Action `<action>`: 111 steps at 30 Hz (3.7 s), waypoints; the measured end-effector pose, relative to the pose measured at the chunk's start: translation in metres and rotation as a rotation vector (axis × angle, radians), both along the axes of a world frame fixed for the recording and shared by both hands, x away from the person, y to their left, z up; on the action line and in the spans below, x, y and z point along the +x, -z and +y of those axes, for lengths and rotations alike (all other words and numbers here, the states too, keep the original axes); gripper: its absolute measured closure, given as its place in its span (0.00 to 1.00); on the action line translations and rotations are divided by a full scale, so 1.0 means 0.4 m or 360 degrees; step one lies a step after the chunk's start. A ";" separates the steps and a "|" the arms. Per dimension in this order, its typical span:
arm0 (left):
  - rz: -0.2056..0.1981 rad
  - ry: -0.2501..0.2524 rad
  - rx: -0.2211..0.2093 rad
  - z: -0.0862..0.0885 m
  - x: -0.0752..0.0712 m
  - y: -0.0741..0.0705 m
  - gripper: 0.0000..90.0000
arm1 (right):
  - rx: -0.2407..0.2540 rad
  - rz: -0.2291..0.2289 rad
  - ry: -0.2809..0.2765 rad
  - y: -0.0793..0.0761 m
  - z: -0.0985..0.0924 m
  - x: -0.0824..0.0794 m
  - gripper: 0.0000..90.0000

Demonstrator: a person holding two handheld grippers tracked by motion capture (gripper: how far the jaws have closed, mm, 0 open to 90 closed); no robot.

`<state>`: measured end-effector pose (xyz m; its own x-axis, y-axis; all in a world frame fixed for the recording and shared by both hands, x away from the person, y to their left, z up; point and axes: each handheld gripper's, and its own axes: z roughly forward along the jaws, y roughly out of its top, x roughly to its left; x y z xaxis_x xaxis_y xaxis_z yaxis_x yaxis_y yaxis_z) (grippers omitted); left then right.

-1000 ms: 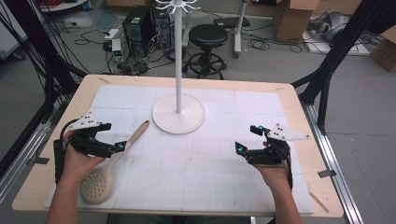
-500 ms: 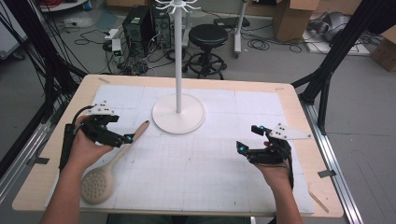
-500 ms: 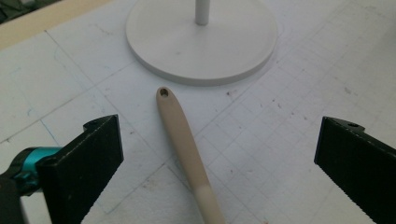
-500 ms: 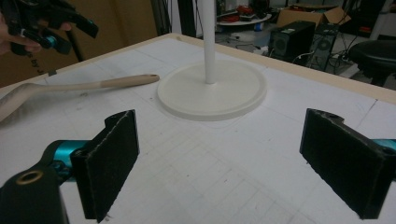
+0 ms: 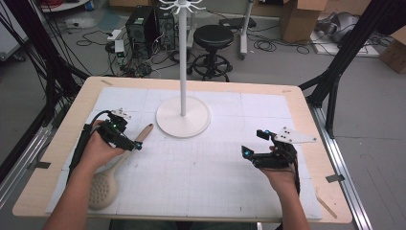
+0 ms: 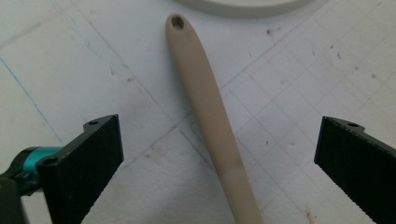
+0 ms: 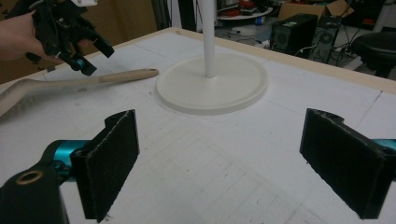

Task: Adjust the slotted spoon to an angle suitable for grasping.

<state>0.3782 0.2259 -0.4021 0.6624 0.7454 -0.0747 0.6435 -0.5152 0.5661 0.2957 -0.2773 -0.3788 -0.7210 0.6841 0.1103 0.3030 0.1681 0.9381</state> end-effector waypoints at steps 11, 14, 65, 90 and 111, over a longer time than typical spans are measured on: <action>0.0101 0.0051 0.0097 -0.018 0.008 0.028 0.21 | -0.0015 -0.0002 0.0006 0.003 0.004 0.000 0.11; 0.0126 0.0062 0.0097 -0.016 0.009 0.031 0.27 | -0.0018 -0.0002 0.0005 0.003 0.003 0.001 0.11; 0.0157 -0.0046 0.0046 -0.032 -0.033 -0.019 0.81 | -0.0047 0.0013 0.0011 0.014 0.006 0.004 0.11; -0.0340 0.0382 -0.0473 -0.032 -0.134 -0.277 0.83 | -0.0038 0.0009 -0.0007 0.016 0.011 0.006 0.11; -0.0453 0.0658 -0.0668 -0.105 -0.106 -0.326 0.83 | 0.0028 -0.0013 0.0002 0.005 -0.001 0.012 0.11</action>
<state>0.3356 0.1839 -0.2718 0.9251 0.3706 -0.0830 0.2347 -0.3861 0.8921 0.3004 -0.2775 -0.3807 -0.7213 0.6828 0.1166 0.2955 0.1510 0.9433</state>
